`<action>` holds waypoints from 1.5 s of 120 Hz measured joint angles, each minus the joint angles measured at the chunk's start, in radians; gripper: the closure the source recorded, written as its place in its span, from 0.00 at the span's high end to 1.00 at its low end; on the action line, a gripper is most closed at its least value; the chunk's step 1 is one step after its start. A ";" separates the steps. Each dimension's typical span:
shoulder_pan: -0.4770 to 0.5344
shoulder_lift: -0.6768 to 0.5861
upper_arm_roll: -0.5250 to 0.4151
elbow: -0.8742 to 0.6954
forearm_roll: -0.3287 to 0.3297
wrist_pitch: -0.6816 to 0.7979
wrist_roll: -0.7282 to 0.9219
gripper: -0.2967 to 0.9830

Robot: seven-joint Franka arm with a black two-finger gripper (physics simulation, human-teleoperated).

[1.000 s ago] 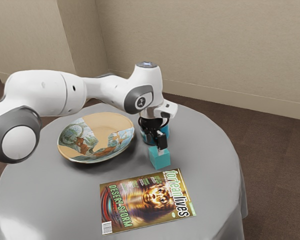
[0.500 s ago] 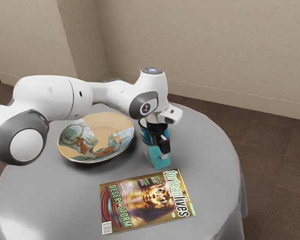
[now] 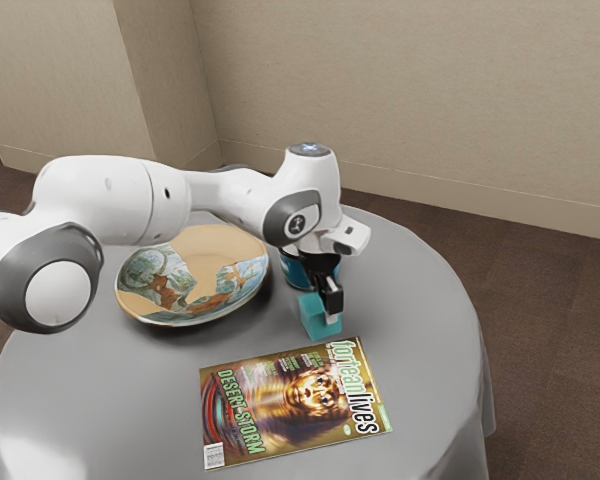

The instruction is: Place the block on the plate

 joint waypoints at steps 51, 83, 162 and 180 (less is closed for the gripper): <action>0.002 -0.013 -0.003 -0.014 0.006 0.008 0.002 0.53; 0.001 -0.045 -0.002 -0.027 0.007 0.009 -0.001 0.52; 0.035 -0.272 -0.011 -0.204 0.009 -0.006 -0.036 0.51; 0.100 -0.298 -0.027 -0.216 0.011 -0.024 -0.041 0.51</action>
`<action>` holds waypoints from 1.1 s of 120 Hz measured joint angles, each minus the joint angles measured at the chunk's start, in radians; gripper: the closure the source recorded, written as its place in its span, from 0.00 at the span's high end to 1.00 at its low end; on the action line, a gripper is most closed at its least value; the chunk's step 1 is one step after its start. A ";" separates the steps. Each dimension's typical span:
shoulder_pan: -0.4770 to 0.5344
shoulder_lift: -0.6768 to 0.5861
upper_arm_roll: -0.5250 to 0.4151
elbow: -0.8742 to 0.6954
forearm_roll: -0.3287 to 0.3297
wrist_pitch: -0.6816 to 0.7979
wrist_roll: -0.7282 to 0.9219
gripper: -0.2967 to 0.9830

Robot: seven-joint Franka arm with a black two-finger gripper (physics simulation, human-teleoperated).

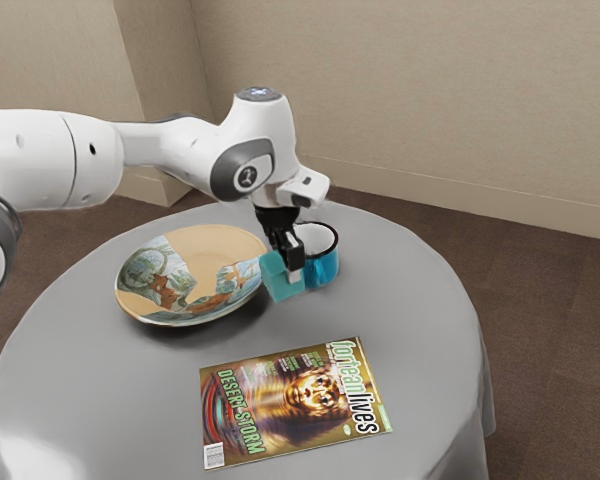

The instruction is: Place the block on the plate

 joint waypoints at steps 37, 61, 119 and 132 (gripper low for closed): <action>0.126 -0.016 -0.007 -0.004 0.017 -0.029 -0.002 0.51; 0.188 -0.013 -0.007 0.001 0.048 -0.041 0.003 0.51; 0.291 0.093 -0.008 0.097 0.084 -0.045 0.058 0.51; 0.300 0.127 -0.010 0.124 0.090 -0.041 0.079 0.51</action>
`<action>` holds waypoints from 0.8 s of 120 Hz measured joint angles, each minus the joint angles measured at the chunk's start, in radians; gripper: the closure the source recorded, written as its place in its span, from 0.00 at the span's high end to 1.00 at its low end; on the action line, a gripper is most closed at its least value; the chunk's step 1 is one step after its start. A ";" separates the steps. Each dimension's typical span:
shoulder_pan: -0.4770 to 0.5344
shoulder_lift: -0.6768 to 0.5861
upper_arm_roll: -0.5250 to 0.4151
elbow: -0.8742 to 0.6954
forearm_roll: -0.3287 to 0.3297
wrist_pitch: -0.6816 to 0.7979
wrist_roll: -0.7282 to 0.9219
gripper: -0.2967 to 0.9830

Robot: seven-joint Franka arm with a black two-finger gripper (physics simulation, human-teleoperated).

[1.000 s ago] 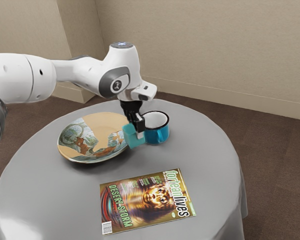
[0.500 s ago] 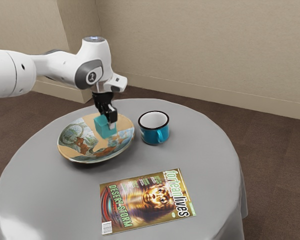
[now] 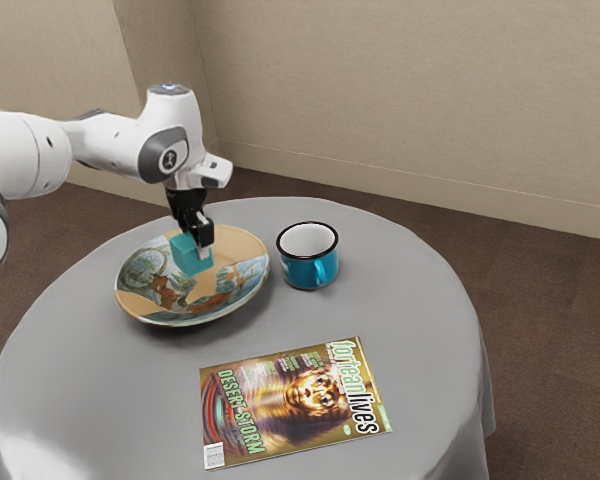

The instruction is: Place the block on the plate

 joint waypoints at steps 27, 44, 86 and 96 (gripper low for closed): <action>0.028 0.051 -0.015 0.038 0.006 0.005 0.041 0.52; 0.038 0.067 -0.032 0.042 0.006 0.006 0.061 0.52; 0.049 0.058 -0.049 0.049 0.002 0.003 0.100 0.72; 0.048 0.042 -0.055 0.046 0.006 0.000 0.104 0.73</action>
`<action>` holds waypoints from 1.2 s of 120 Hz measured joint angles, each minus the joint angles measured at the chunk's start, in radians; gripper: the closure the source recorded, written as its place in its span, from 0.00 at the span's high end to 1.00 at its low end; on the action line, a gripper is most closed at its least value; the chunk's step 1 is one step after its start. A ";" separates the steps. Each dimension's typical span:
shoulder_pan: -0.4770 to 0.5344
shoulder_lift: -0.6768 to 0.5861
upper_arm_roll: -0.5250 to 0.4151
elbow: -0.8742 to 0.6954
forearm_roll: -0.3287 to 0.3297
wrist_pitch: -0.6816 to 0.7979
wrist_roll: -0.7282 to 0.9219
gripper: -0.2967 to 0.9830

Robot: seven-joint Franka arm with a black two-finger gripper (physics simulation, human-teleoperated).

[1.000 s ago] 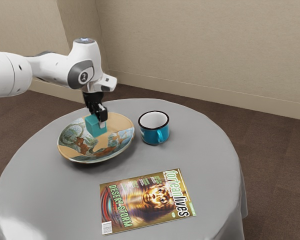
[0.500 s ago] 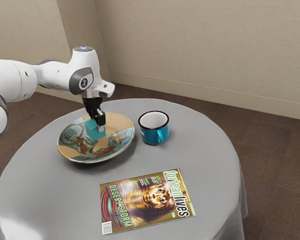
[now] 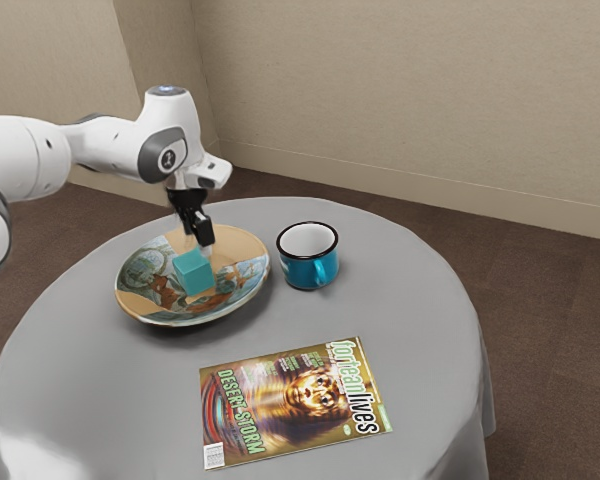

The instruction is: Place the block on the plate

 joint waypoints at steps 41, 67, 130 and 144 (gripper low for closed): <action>-0.009 -0.088 0.002 -0.029 0.001 -0.048 -0.002 0.76; -0.015 -0.193 -0.001 -0.051 -0.009 -0.106 -0.019 0.77; -0.072 -0.406 0.047 -0.049 -0.063 -0.272 -0.092 0.77; -0.120 -0.442 0.105 -0.047 -0.086 -0.300 -0.116 0.77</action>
